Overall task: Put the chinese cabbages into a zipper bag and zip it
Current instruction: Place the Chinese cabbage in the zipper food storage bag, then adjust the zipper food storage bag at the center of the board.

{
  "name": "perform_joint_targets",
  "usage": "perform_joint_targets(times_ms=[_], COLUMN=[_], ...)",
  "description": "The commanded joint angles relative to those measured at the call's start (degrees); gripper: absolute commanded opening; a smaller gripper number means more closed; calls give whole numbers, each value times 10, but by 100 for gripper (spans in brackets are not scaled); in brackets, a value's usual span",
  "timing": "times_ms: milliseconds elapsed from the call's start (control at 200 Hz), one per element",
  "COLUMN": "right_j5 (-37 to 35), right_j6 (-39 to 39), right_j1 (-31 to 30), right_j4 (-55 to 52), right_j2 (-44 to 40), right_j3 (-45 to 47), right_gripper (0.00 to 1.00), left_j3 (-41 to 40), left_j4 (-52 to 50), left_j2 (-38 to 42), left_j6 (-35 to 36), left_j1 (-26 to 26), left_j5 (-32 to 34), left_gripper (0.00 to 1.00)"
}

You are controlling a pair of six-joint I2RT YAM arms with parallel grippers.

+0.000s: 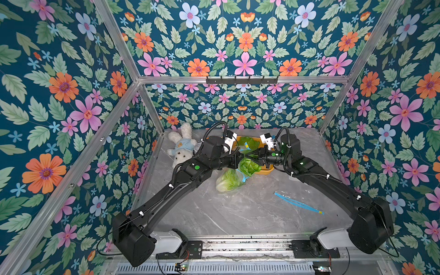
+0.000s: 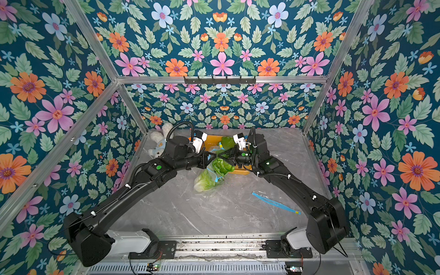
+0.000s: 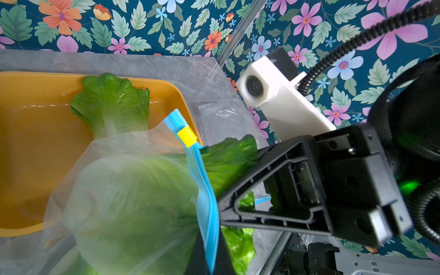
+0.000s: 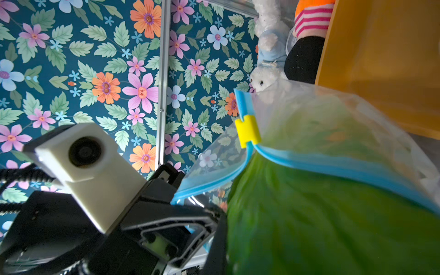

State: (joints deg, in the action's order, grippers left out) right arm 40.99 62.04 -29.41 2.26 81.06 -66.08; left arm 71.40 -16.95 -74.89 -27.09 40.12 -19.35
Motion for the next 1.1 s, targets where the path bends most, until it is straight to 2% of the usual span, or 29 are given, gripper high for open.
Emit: perform_joint_targets(times_ms=[0,130,375,600,655,740,800,915,1100], right_j5=[-19,-17,-14,-37,-63,-152,-197,-165,-128], right_j6=[-38,-26,-74,-137,-161,-205,-222,-213,-157], right_j1=[-8,1,1,6,12,17,18,17,-2], right_j4=[-39,-22,-110,-227,-281,-366,-404,-387,-282], right_j2=[9,-6,-15,-60,-76,-101,-106,-99,-91], right_j3=[-20,-1,-39,-86,-93,-87,-74,-35,29], right_gripper=[14,27,42,57,58,57,53,46,38], left_j3=[2,5,-16,-30,-30,-31,-33,-35,-38], left_j4=[31,31,52,67,68,68,72,74,77], left_j2=[2,4,17,29,32,33,35,33,33], left_j6=[-6,-18,-50,-66,-65,-69,-70,-73,-78], left_j1=[0,0,-19,-37,-39,-41,-41,-41,-41], left_j5=[-24,4,20,15,18,21,18,18,18], left_gripper=[0,0,0,0,0,0,0,0,0])
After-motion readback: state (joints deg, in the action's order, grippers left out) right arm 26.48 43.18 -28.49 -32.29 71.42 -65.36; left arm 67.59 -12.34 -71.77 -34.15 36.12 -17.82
